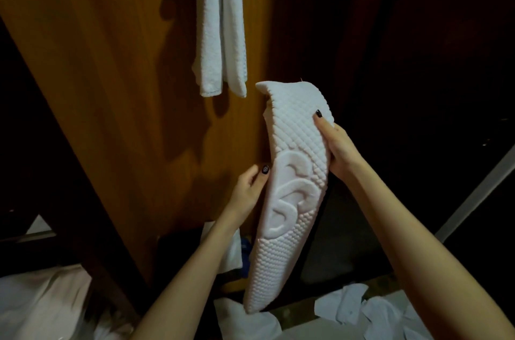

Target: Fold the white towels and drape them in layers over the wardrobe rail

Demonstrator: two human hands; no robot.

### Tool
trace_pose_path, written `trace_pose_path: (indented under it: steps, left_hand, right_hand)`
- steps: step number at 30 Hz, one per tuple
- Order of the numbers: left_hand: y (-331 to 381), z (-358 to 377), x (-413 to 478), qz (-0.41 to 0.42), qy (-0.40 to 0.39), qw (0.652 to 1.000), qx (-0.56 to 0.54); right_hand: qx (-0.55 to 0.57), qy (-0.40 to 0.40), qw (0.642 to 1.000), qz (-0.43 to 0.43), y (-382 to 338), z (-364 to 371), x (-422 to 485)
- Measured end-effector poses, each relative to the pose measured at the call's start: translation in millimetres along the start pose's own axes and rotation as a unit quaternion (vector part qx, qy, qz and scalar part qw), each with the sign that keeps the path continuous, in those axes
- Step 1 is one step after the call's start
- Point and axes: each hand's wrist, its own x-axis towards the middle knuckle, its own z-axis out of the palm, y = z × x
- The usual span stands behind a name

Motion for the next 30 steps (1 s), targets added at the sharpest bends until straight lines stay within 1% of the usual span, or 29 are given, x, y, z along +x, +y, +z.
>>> trace_pose_path:
  steps: [2, 4, 6, 9, 13, 16, 20, 23, 27, 30]
  left_hand:
    - [5, 1, 5, -0.011, -0.035, 0.999, 0.001]
    - [6, -1, 9, -0.010, -0.050, 0.999, 0.000]
    - [4, -1, 13, -0.016, -0.060, 0.998, -0.016]
    - [0, 1, 15, -0.009, -0.052, 0.998, -0.042]
    - [-5, 5, 14, -0.021, -0.051, 0.994, -0.093]
    - [-3, 7, 16, -0.010, -0.068, 0.995, -0.077]
    - [-1, 6, 19, 0.030, -0.045, 0.997, -0.049]
    - [-1, 7, 19, 0.028, -0.060, 0.997, -0.041]
    - [0, 7, 23, 0.018, -0.022, 0.998, -0.048]
    - [3, 7, 26, 0.021, -0.067, 0.997, -0.018]
  right_hand:
    - [0.007, 0.001, 1.000, 0.014, -3, -6, 3]
    - [0.006, 0.006, 1.000, 0.023, -6, -10, 5]
    - [0.029, 0.008, 0.999, 0.038, -7, -12, 8]
    - [0.084, 0.000, 0.995, 0.057, -10, -14, 12]
    - [0.097, -0.016, 0.993, 0.062, -12, -13, 17]
    - [0.110, -0.027, 0.991, 0.069, -12, -14, 20]
    - [0.122, -0.034, 0.990, 0.068, -12, -14, 23]
    - [0.141, -0.030, 0.988, 0.062, -13, -16, 26]
    - [0.160, -0.025, 0.985, 0.055, -12, -21, 27]
    - [0.173, -0.036, 0.983, 0.060, -11, -24, 26]
